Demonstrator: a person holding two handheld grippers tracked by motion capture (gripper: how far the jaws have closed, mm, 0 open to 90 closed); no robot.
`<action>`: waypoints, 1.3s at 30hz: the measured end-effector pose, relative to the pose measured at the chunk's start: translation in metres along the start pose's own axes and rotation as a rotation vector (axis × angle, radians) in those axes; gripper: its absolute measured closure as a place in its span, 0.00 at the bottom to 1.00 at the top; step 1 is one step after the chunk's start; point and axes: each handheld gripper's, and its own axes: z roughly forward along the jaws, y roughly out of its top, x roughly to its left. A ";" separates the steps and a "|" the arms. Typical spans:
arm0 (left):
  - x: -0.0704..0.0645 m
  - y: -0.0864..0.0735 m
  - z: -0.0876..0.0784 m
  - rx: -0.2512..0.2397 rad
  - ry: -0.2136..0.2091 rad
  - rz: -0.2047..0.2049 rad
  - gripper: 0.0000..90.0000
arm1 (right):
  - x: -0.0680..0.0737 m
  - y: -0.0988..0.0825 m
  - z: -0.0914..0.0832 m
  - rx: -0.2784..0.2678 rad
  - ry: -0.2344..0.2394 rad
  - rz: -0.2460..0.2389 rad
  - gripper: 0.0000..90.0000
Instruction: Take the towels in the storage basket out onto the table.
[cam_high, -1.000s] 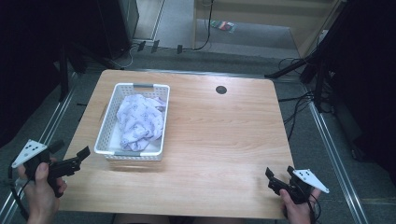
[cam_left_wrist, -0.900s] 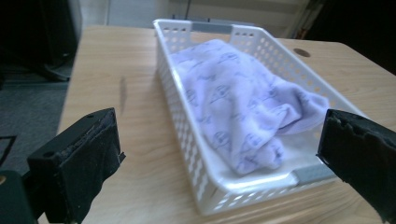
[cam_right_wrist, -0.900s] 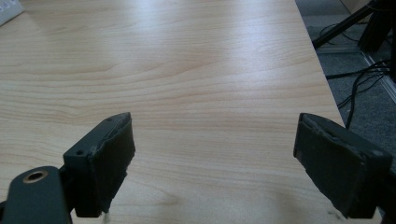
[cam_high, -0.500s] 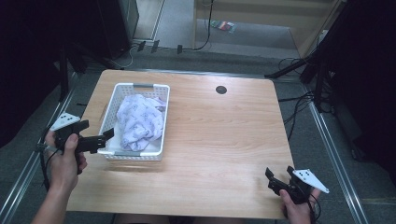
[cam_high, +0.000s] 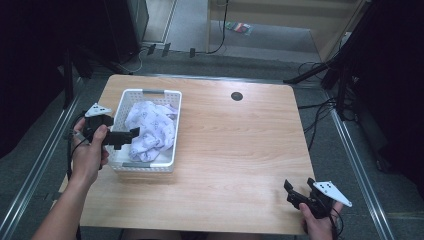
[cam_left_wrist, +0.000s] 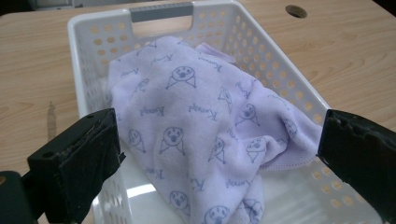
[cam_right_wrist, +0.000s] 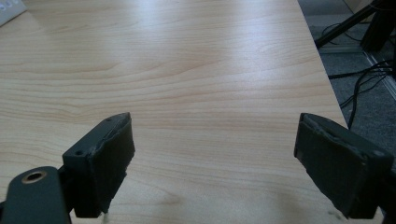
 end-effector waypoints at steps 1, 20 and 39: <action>0.000 0.002 0.003 0.011 0.000 0.003 0.00 | 0.000 0.000 0.000 0.001 0.000 -0.001 0.14; 0.006 0.020 0.062 0.198 -0.001 -0.019 0.00 | 0.001 0.000 0.000 0.001 0.010 -0.015 0.12; 0.009 0.022 0.104 0.360 0.001 -0.043 0.00 | 0.001 0.000 0.001 0.004 0.013 -0.014 0.12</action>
